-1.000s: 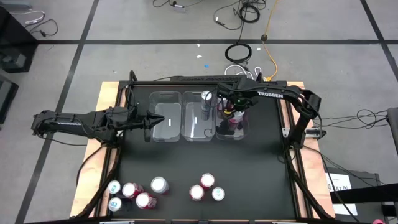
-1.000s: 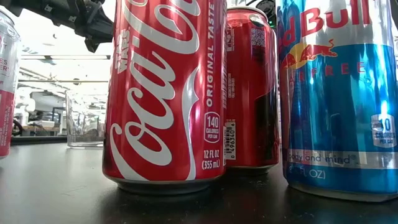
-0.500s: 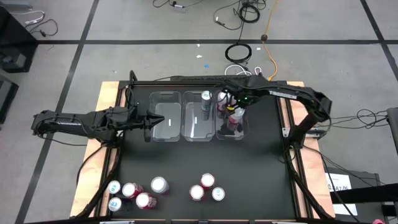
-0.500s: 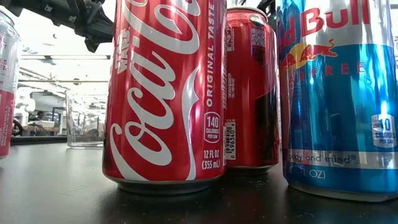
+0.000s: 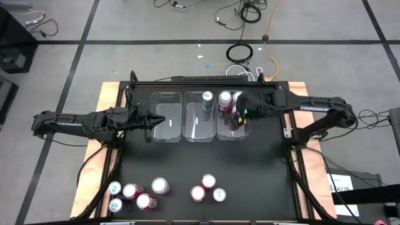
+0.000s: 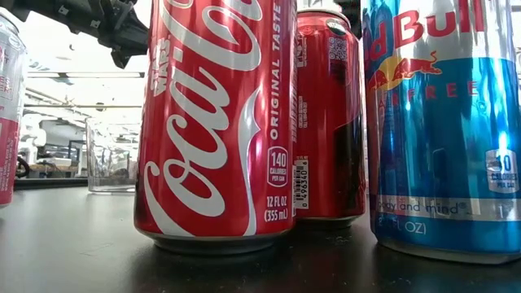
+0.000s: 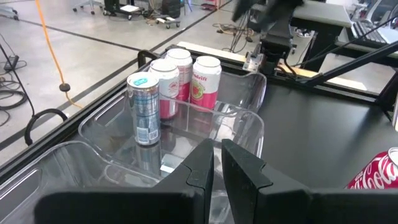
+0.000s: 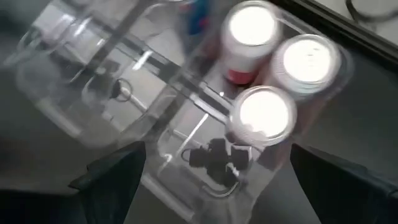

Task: Sort soda cans
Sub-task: Put the red soda can into the left transparent bin

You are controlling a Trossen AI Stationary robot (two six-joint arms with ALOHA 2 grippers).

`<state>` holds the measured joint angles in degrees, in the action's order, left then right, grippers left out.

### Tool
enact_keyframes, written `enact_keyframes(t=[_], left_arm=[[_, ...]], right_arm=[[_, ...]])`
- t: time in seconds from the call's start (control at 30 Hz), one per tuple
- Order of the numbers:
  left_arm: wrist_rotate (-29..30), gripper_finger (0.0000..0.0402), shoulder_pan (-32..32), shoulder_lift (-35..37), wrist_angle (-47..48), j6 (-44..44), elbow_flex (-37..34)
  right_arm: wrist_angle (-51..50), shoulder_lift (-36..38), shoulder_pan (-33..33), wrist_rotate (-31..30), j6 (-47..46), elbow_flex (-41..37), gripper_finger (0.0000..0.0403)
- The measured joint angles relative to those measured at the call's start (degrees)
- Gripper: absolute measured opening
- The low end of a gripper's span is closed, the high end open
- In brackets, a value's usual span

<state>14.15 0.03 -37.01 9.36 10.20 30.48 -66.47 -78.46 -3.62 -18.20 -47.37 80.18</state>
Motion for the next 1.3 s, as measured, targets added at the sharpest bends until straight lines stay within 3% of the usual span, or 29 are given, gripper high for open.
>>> enact_keyframes(t=[0.23,0.67,0.87,1.07,1.3], left_arm=[[0.01,0.0042,0.00,0.02,-1.74,-0.02,0.00],[0.00,0.0042,0.00,0.00,-1.42,-0.02,0.00],[-0.63,0.0042,0.00,0.02,-1.76,4.29,0.00],[-1.31,0.0042,-1.45,-0.05,-1.39,2.86,0.11],[1.07,0.0042,-7.34,-6.02,1.32,2.47,5.61]], right_arm=[[0.52,-2.01,10.33,-1.32,-2.15,-0.02,0.0394],[1.06,-6.57,15.97,0.31,-5.52,-0.04,0.0383],[0.43,-6.60,19.60,-0.53,-7.31,-0.04,0.0328],[-0.55,-6.62,22.81,-4.37,-6.21,-0.04,0.0251],[-1.93,-6.62,26.28,-4.80,-5.55,-0.04,0.0197]])
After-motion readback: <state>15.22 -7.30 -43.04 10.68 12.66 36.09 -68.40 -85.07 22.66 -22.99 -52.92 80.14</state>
